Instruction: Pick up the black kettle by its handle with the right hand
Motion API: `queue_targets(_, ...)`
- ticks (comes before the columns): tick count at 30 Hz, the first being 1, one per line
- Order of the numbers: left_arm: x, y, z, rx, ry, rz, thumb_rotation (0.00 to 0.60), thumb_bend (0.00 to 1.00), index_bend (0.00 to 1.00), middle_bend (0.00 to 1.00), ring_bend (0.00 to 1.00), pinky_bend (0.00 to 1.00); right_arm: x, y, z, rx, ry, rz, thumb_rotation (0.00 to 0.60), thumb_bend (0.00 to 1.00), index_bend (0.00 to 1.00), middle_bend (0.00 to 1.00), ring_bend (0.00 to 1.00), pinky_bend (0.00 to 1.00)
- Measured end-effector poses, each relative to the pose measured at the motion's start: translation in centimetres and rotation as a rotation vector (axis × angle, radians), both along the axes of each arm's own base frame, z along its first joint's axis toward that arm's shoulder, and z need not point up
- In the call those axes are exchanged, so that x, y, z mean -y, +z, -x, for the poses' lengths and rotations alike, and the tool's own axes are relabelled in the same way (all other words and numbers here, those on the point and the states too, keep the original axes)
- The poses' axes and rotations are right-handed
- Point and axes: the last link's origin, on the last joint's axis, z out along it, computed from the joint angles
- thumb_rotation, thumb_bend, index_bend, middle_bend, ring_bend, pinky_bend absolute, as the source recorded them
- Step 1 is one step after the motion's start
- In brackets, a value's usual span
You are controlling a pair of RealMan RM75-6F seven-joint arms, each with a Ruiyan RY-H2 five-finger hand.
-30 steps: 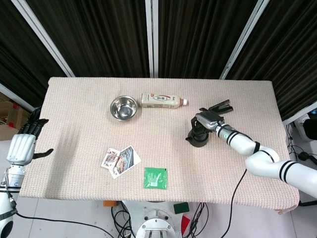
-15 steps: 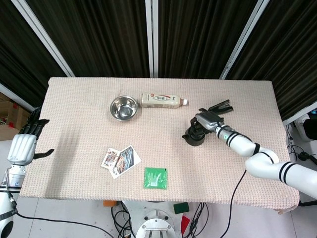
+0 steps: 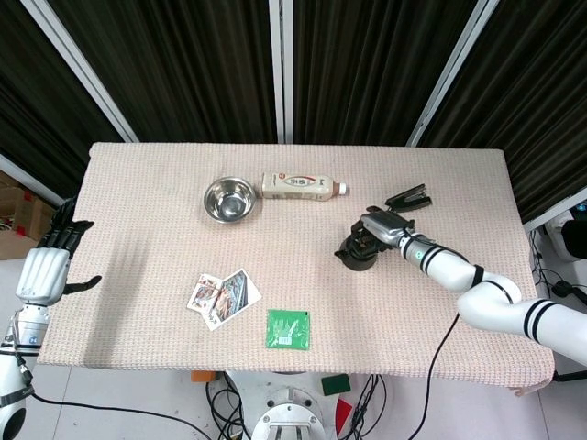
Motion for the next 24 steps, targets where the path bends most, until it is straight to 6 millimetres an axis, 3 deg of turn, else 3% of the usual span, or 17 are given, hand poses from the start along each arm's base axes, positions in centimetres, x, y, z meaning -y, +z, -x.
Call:
queue_targets(16,0.1,-0.1,0.2,0.002,0.006,0.005,0.593,0.02,0.13,0.15,0.12,0.19,-0.1,0.7,0.2,0.008,0.0,0.005,0.396,0.0,0.51,0.8,0.69,0.09)
queue_targets(24,0.2,-0.2,0.3,0.0,0.012,0.006,0.594,0.02,0.14,0.15,0.12,0.19,-0.3,1.8,-0.7,0.101,-0.006,0.043,0.402,0.0,0.63,0.91,0.79,0.21)
